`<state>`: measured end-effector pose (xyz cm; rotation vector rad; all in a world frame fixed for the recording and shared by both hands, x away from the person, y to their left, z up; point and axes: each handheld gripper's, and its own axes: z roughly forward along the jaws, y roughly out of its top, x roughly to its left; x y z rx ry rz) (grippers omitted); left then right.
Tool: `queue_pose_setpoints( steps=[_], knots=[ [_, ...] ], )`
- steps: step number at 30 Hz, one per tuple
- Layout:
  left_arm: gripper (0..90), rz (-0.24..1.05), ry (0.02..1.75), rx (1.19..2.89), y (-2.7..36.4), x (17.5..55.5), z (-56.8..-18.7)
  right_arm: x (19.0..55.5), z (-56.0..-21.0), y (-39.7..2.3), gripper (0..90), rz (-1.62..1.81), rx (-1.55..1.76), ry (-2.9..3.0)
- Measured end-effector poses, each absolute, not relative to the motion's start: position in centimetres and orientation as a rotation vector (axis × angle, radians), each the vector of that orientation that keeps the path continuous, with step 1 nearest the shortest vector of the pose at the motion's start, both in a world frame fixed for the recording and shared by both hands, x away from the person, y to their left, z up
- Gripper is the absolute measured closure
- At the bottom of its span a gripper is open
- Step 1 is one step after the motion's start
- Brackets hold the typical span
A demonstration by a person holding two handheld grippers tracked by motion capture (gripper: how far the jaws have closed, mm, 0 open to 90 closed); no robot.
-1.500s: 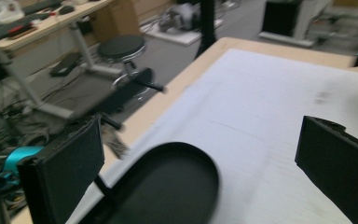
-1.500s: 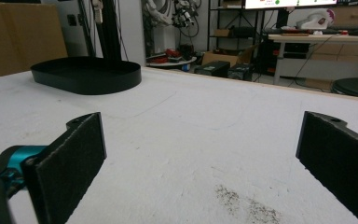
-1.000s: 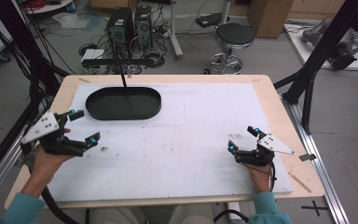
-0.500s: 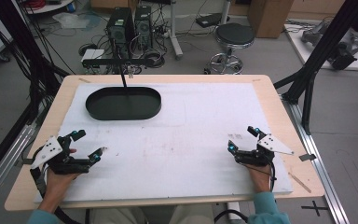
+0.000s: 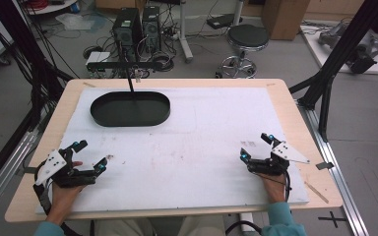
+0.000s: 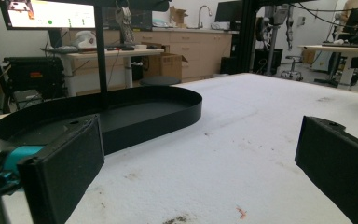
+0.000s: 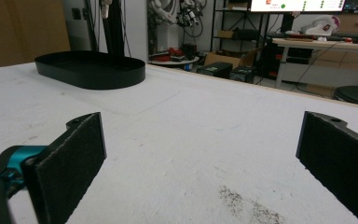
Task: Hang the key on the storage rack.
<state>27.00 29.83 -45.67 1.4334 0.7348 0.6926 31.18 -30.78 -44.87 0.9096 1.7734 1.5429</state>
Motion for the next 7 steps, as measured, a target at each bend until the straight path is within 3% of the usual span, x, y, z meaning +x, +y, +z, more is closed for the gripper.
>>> queue_pose_setpoints(
  steps=[7],
  knots=[
    [1.7,0.699,0.727,1.428,29.77,26.87,-45.69,31.16,-44.87,-30.78,0.5,1.542,0.913,1.771]
  ],
)
